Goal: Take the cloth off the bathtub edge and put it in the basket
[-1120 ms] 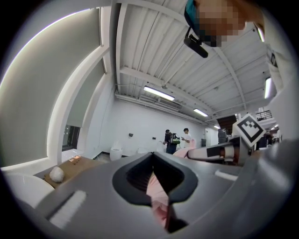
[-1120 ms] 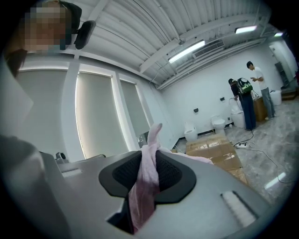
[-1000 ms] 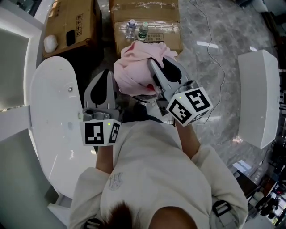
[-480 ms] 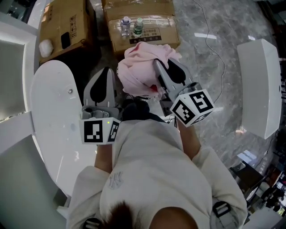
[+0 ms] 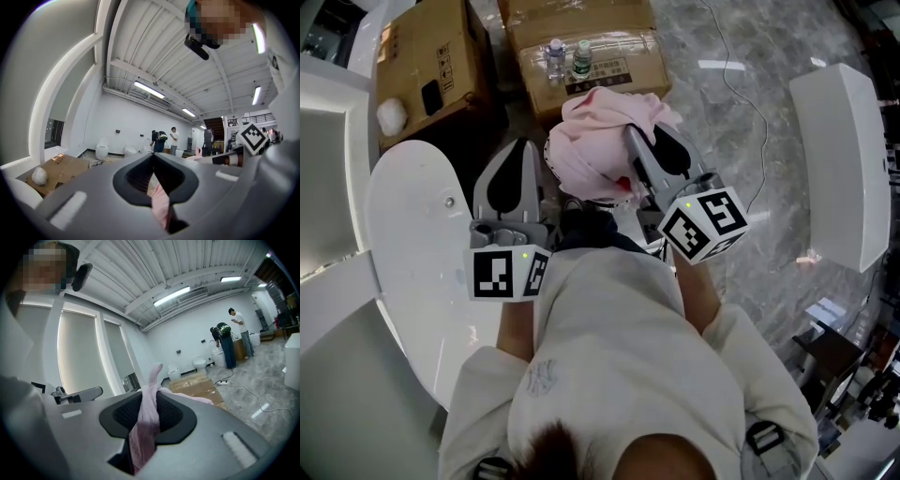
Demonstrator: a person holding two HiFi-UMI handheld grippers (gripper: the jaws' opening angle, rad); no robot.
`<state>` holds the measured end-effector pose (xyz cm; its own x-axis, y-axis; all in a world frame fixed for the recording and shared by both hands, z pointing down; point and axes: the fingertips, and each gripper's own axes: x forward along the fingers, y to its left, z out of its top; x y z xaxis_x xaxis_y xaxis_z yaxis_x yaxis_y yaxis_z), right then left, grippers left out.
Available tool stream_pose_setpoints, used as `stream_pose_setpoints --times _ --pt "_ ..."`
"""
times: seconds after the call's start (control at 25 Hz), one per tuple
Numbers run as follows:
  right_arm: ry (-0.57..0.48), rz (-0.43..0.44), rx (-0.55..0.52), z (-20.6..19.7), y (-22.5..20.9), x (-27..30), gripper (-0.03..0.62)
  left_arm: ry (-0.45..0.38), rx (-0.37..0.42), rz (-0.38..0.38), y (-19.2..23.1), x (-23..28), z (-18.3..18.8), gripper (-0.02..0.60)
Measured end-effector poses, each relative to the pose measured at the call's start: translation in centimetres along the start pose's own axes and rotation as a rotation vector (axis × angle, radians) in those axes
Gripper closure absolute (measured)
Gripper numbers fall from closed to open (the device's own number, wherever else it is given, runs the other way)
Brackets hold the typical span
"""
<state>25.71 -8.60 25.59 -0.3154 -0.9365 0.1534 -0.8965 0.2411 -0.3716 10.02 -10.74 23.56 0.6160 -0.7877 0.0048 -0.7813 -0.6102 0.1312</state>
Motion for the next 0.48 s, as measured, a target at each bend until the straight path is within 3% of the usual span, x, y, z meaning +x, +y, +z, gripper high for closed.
stream_pose_setpoints --times 0.48 --pt "0.078 -0.001 0.030 -3.4 -2.0 1.9 0.510 0.054 -0.038 0.000 1.0 2.3 -2.3 0.532"
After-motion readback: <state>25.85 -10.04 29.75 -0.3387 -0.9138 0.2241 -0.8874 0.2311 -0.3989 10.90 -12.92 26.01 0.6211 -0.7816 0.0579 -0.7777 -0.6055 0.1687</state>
